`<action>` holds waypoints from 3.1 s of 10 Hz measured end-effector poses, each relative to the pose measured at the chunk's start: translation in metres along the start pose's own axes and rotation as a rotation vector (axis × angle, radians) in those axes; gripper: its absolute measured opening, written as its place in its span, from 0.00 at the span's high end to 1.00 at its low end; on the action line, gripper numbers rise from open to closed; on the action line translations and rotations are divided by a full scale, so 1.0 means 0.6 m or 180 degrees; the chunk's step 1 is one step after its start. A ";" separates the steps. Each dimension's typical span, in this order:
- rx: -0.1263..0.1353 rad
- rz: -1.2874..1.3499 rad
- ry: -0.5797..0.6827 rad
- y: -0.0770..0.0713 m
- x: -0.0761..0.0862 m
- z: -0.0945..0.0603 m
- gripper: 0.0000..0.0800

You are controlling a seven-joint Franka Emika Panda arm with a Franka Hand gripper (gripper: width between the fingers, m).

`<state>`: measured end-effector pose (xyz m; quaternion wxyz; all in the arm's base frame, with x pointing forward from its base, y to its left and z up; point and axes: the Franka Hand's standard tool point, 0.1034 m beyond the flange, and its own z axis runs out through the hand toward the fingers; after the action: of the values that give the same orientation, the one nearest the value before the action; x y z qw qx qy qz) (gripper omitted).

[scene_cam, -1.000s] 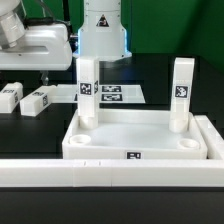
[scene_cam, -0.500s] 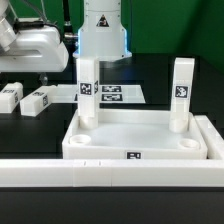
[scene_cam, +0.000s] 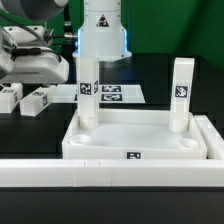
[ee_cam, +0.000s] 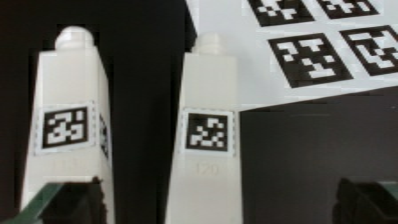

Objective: Assemble desk

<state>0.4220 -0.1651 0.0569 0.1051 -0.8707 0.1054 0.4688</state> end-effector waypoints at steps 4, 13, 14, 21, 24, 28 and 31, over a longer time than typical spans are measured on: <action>0.0087 0.0438 -0.0231 0.029 0.003 0.026 0.19; 0.0018 0.0213 -0.0332 0.004 0.007 0.025 0.19; 0.0018 0.0213 -0.0332 0.004 0.008 0.025 0.19; -0.0046 0.0186 -0.0247 -0.012 0.033 0.036 0.19; -0.0068 0.0167 -0.0222 -0.015 0.044 0.042 0.19; -0.0082 0.0176 -0.0183 -0.008 0.055 0.050 0.22; -0.0075 0.0181 -0.0184 -0.005 0.055 0.050 0.47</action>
Offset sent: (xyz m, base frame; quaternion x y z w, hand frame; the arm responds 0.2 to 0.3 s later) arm -0.0130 0.0065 -0.0131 0.0501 -0.0465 0.0847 0.9941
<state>0.4167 -0.1562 0.0131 0.0844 -0.8546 0.1214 0.4978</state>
